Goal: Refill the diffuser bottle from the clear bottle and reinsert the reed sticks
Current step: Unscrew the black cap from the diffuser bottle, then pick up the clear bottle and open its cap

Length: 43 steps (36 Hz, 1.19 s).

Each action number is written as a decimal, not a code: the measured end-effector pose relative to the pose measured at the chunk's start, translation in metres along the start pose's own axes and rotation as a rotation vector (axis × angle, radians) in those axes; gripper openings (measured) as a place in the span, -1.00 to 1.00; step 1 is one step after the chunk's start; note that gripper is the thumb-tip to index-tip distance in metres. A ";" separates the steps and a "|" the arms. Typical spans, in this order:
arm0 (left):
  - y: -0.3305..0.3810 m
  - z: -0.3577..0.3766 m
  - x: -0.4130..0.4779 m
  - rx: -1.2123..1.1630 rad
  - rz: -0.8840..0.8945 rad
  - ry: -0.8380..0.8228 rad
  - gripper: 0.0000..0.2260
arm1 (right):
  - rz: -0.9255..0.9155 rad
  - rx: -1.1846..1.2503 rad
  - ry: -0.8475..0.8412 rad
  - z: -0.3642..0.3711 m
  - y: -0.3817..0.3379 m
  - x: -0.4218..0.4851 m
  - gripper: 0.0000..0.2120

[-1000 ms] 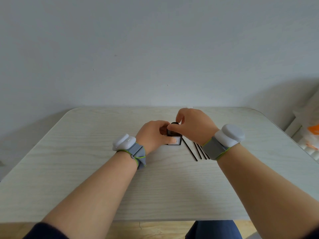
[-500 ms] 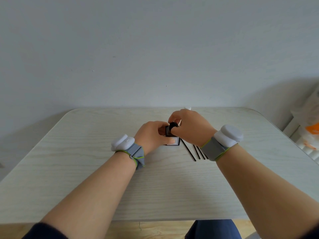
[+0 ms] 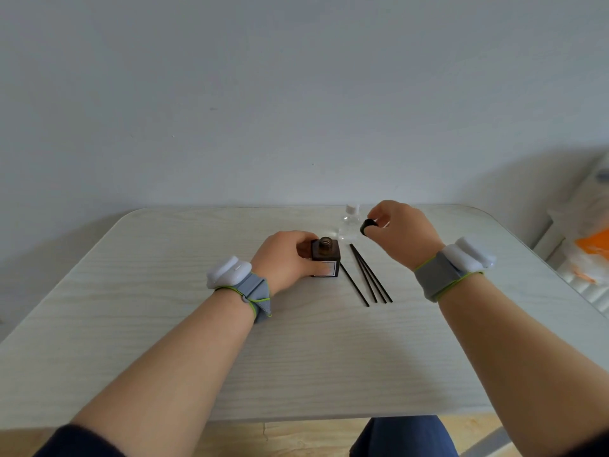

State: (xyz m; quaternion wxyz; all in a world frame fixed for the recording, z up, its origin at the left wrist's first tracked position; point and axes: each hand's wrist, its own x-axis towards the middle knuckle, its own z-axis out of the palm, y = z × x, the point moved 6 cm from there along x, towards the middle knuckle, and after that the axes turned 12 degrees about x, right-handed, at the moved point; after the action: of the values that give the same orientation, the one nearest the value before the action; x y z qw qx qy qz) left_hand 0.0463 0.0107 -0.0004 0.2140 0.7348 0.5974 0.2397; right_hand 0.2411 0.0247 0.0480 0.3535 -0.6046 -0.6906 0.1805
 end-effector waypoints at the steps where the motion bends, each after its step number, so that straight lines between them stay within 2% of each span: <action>1: 0.000 0.000 0.001 0.004 0.004 0.003 -0.60 | 0.013 -0.021 -0.011 0.000 0.005 0.001 -0.80; 12: -0.002 0.001 0.001 0.006 0.002 -0.001 -0.57 | 0.081 -0.148 -0.142 0.020 0.032 0.002 -0.74; 24: 0.001 -0.001 -0.003 0.045 0.028 0.034 -0.68 | 0.078 -0.187 -0.170 0.026 0.035 0.002 -0.72; 30: 0.003 -0.003 -0.007 0.094 0.034 0.049 -0.66 | 0.089 -0.155 -0.147 0.026 0.034 0.004 -0.59; 36: 0.004 -0.003 -0.011 0.090 0.020 0.051 -0.52 | 0.040 -0.018 -0.009 0.019 0.024 0.012 -0.60; 43: 0.000 -0.001 -0.011 0.079 -0.021 0.033 -0.27 | -0.014 0.057 0.064 0.022 0.004 0.028 -0.60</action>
State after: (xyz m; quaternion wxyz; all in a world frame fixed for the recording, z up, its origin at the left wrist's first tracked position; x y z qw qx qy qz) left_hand 0.0440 -0.0005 -0.0004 0.1773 0.7324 0.6174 0.2259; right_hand 0.2276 0.0568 0.0381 0.3939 -0.5946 -0.6779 0.1783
